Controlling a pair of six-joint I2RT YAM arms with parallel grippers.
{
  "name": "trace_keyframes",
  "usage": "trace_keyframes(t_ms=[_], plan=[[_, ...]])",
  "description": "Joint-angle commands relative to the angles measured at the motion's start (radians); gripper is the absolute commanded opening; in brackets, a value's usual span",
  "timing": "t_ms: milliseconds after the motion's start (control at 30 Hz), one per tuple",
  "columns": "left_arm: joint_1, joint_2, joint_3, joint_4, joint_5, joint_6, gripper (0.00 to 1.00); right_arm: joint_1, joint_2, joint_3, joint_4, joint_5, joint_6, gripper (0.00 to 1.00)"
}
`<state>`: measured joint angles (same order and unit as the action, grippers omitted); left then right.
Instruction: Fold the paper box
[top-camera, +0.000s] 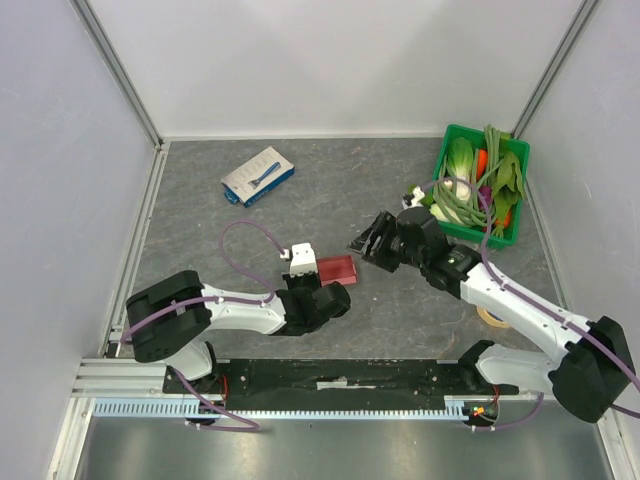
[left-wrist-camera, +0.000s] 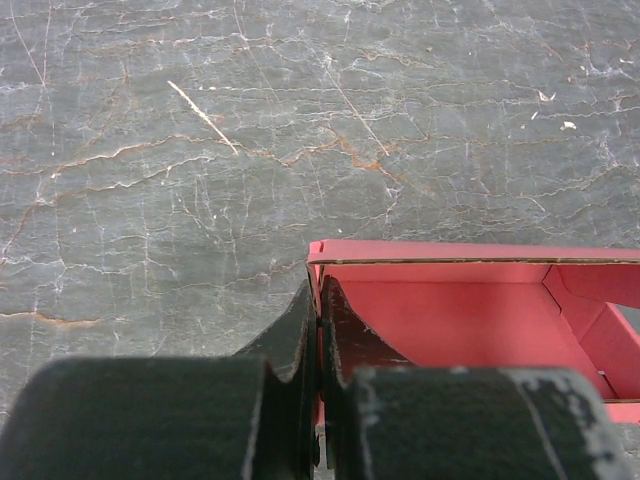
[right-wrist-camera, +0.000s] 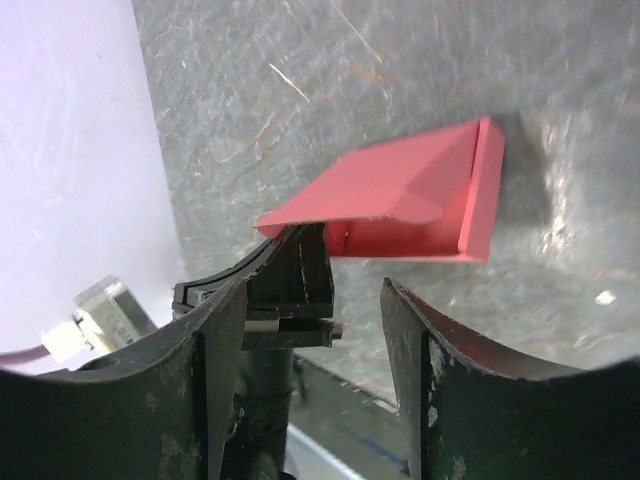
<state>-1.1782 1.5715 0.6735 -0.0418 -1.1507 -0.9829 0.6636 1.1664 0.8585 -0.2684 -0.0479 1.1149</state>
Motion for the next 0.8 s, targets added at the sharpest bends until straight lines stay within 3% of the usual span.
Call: trace_keyframes(t_ms=[0,400,767], plan=[[-0.003,0.041,0.011,-0.087,-0.023,-0.023,0.02,0.002,0.013,-0.091,0.156,-0.076,0.422,0.63],[-0.014,0.058,0.028,-0.118,-0.041,-0.051,0.02,0.025,0.121,-0.145,0.297,-0.056,0.566,0.47],[-0.018,0.073,0.038,-0.154,-0.049,-0.085,0.02,0.051,0.171,-0.168,0.343,-0.049,0.576,0.45]])
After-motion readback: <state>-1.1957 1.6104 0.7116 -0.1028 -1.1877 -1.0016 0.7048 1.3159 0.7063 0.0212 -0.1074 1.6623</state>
